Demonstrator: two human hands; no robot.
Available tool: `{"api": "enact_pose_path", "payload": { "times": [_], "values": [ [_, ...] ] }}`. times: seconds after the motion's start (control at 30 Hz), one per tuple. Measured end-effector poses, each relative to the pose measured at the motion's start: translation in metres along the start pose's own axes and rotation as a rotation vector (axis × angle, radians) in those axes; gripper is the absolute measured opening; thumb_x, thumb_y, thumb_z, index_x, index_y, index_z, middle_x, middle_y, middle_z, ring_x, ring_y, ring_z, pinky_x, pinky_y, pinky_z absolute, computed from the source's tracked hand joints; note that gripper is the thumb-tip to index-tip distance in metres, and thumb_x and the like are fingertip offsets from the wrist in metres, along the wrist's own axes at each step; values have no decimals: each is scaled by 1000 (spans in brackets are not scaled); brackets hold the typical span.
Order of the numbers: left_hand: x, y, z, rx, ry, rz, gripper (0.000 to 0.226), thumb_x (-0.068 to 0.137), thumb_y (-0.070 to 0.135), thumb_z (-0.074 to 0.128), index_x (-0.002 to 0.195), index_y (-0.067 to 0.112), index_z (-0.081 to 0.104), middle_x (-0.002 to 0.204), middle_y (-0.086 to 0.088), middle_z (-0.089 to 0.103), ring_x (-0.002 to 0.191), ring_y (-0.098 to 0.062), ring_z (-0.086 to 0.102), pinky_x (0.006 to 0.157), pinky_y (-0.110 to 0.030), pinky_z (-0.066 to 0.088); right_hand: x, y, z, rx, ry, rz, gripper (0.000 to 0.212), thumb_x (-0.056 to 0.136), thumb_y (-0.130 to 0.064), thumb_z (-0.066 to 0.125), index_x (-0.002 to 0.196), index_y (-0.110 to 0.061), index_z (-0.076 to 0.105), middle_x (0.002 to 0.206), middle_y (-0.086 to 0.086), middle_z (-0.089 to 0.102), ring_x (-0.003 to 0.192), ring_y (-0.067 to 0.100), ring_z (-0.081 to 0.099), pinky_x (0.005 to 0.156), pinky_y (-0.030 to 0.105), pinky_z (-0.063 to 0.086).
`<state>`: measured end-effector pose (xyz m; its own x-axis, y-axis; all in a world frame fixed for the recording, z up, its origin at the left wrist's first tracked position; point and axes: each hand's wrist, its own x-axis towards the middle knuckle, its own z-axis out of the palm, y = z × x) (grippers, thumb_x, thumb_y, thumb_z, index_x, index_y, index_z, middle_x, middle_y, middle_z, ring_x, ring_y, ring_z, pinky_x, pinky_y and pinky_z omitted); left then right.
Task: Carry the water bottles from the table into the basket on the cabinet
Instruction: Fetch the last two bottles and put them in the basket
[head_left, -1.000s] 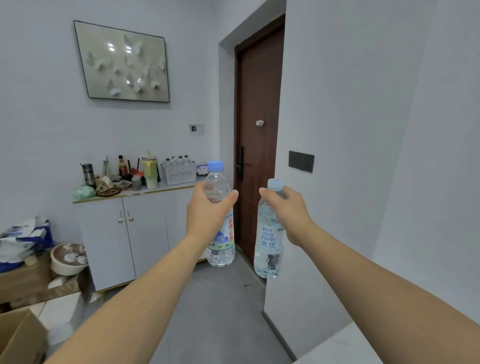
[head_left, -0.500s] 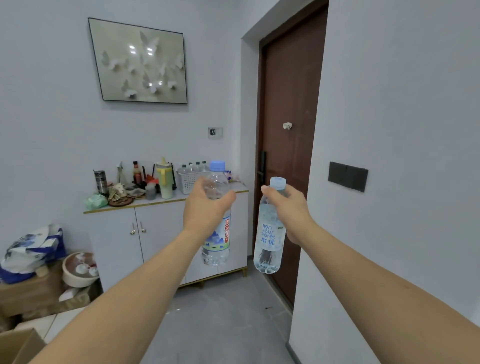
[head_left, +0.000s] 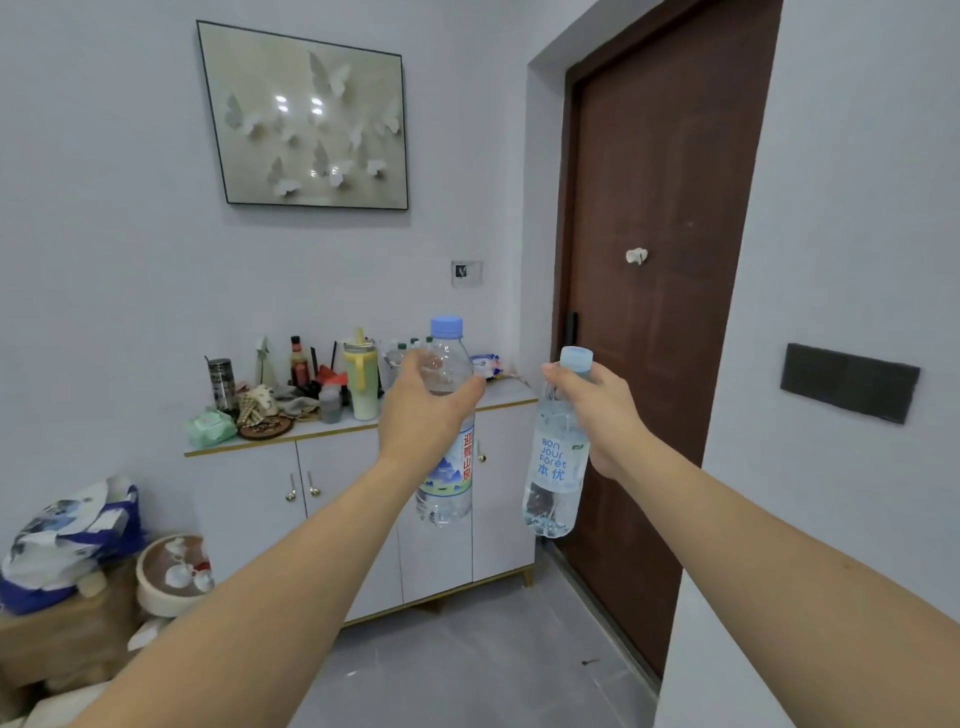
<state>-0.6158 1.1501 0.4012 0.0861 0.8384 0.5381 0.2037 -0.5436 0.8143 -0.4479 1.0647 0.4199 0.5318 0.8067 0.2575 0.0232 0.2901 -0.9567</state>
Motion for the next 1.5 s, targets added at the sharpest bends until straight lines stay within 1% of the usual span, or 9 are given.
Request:
{"api": "enact_pose_path", "payload": {
  "times": [0.3, 0.47, 0.6, 0.7, 0.83, 1.0, 1.13, 1.2, 1.5],
  "values": [
    [88, -62, -2, 1, 16, 10, 54, 72, 58, 73, 111, 41, 39, 88, 34, 49, 78, 31, 49, 63, -9, 35, 89, 35, 64, 72, 24, 46, 13, 84, -26, 73, 96, -22, 69, 103, 1, 72, 103, 21, 65, 92, 41, 51],
    [131, -107, 26, -12, -6, -30, 53, 68, 61, 72, 110, 37, 49, 99, 18, 65, 93, -2, 64, 80, -34, 55, 142, 67, 82, 57, 23, 14, 20, 87, -29, 70, 104, -19, 70, 98, -4, 73, 90, 10, 67, 66, 26, 50],
    [173, -140, 51, 32, 14, -24, 64, 67, 68, 68, 118, 33, 51, 102, 17, 65, 95, -8, 65, 83, -39, 56, 203, 91, 87, 56, 31, 3, 11, 87, -29, 70, 97, -23, 69, 87, -10, 70, 80, 2, 65, 58, 16, 49],
    [213, -159, 70, 41, 21, -14, 72, 69, 71, 65, 125, 29, 50, 107, 17, 60, 102, -10, 60, 84, -34, 51, 255, 101, 90, 55, 6, 2, 7, 87, -30, 69, 93, -26, 68, 93, -7, 71, 87, 9, 66, 69, 25, 51],
    [269, -173, 92, 43, 15, 5, 54, 69, 73, 65, 105, 38, 46, 98, 23, 62, 92, 3, 60, 72, -25, 47, 323, 109, 100, 63, -20, -6, 7, 87, -33, 69, 91, -30, 65, 97, -10, 69, 90, 8, 63, 70, 29, 49],
    [332, -196, 115, 41, 57, -21, 46, 68, 69, 66, 102, 43, 49, 95, 14, 69, 88, -3, 66, 77, -36, 54, 392, 124, 121, 64, -42, -23, 11, 87, -36, 68, 97, -31, 65, 98, -14, 68, 86, 0, 62, 62, 21, 48],
    [385, -222, 125, 46, 66, -21, 37, 70, 65, 67, 97, 51, 46, 90, 15, 69, 83, -4, 68, 74, -39, 57, 446, 139, 132, 17, -49, -22, 17, 89, -41, 64, 102, -31, 60, 105, -10, 66, 95, 9, 62, 77, 30, 49],
    [412, -235, 131, 50, 60, -12, 35, 70, 63, 67, 95, 49, 47, 90, 16, 68, 81, -1, 67, 71, -36, 56, 470, 147, 138, 21, -63, -24, 14, 90, -39, 63, 100, -30, 59, 103, -7, 64, 94, 10, 60, 73, 28, 48],
    [540, -289, 154, 42, 23, 57, 35, 70, 60, 64, 94, 40, 48, 86, 14, 67, 78, -6, 67, 76, -42, 57, 588, 174, 191, -24, -64, -88, 14, 88, -39, 65, 99, -29, 62, 101, -7, 65, 95, 11, 60, 83, 34, 48]
  ]
}}
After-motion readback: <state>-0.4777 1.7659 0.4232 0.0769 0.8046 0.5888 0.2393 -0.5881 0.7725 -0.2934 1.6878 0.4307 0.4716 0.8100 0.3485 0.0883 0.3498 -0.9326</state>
